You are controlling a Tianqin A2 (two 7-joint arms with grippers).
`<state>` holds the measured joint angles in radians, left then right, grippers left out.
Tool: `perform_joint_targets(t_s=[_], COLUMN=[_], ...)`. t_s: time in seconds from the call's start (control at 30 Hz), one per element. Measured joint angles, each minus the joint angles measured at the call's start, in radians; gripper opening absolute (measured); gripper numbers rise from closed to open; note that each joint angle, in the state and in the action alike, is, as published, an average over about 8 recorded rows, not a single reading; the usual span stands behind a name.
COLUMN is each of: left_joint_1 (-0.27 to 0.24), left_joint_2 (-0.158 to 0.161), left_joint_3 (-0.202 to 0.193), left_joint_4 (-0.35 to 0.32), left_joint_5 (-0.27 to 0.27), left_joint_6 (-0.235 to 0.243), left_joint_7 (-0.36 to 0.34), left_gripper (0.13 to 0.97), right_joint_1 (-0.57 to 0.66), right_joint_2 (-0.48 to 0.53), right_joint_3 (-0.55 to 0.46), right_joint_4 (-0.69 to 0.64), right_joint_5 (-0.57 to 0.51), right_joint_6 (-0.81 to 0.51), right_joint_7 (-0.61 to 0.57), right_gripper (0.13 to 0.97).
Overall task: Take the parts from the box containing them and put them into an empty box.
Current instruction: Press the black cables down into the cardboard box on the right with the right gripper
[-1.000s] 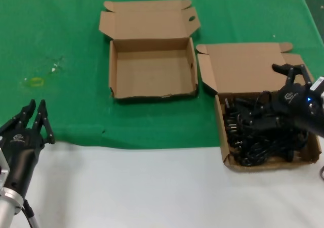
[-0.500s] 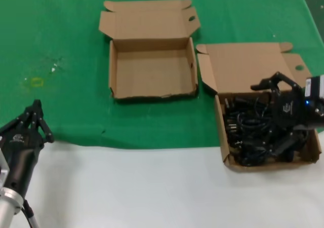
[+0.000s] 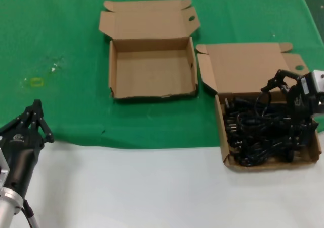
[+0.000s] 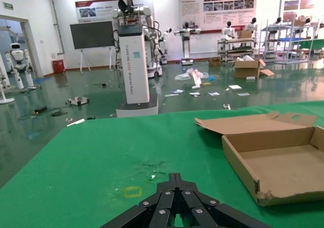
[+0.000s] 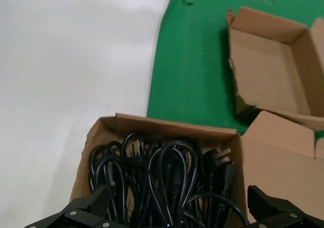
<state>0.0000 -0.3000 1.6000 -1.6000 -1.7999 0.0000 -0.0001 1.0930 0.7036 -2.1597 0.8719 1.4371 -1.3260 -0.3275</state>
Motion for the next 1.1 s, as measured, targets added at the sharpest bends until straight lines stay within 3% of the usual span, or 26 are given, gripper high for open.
perform_joint_targets(t_s=[0.53, 0.83, 1.1], left_joint_1=[0.0, 0.0, 0.0], left_joint_2=[0.0, 0.0, 0.0], left_joint_3=[0.0, 0.0, 0.0], left_joint_4=[0.0, 0.0, 0.0], left_joint_5=[0.0, 0.0, 0.0], left_joint_6=[0.0, 0.0, 0.0], left_joint_7=[-0.001, -0.001, 0.0], left_gripper=[0.144, 0.144, 0.144], right_joint_1=[0.078, 0.074, 0.084], right_joint_2=[-0.054, -0.055, -0.072], right_joint_3=[-0.041, -0.035, -0.035], right_joint_4=[-0.123, -0.154, -0.209], right_joint_5=[-0.078, -0.088, -0.1], right_joint_6=[-0.044, -0.039, -0.024], right_joint_7=[-0.038, -0.05, -0.075], right_gripper=[0.961, 0.898, 0.762])
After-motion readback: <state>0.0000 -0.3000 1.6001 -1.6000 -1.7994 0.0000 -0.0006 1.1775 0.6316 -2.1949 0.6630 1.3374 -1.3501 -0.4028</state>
